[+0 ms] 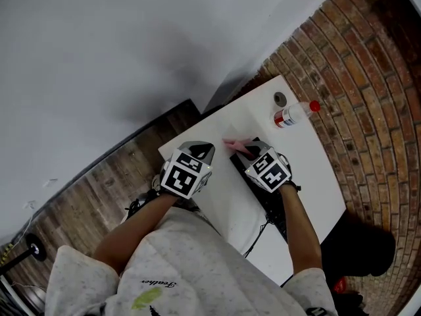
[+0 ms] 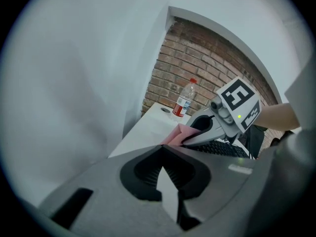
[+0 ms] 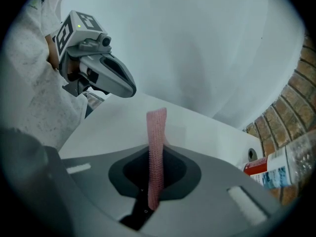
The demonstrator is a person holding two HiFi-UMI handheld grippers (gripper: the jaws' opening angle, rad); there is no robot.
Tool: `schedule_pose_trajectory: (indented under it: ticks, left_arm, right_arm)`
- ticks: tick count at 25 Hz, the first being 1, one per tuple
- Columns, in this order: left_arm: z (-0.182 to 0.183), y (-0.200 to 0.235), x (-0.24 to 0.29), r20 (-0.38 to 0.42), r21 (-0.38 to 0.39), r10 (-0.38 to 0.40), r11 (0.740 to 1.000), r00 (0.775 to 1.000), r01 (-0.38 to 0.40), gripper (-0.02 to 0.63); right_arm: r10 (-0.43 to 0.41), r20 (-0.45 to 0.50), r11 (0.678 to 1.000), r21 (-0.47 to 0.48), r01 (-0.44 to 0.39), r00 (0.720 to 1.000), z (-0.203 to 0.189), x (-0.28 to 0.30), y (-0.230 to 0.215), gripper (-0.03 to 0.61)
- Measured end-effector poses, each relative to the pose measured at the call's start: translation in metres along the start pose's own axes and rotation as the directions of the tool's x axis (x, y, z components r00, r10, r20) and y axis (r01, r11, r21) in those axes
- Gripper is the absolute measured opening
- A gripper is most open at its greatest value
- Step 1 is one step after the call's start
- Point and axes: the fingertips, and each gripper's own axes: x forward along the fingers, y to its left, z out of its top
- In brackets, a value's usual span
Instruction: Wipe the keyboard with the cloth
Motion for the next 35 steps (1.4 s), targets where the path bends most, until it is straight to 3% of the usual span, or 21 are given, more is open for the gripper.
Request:
schedule_pose_trajectory:
  ticks: [22, 28, 35]
  left_arm:
    - [-0.02, -0.035, -0.018, 0.029, -0.03, 0.094, 0.995, 0.995, -0.093, -0.003]
    - [-0.012, -0.041, -0.026, 0.064, -0.034, 0.118, 0.993, 0.991, -0.116, -0.003]
    - [0.01, -0.054, -0.039, 0.137, -0.045, 0.116, 0.993, 0.984, -0.111, -0.003]
  right_arm:
    - [0.087, 0.133, 0.996, -0.037, -0.083, 0.987, 0.008, -0.007, 0.062, 0.023]
    - [0.051, 0.24, 0.997, 0.039, -0.062, 0.97, 0.024, -0.025, 0.069, 0.023]
    - [-0.132, 0.391, 0.96, 0.28, 0.019, 0.911, 0.023, -0.075, 0.05, 0.023]
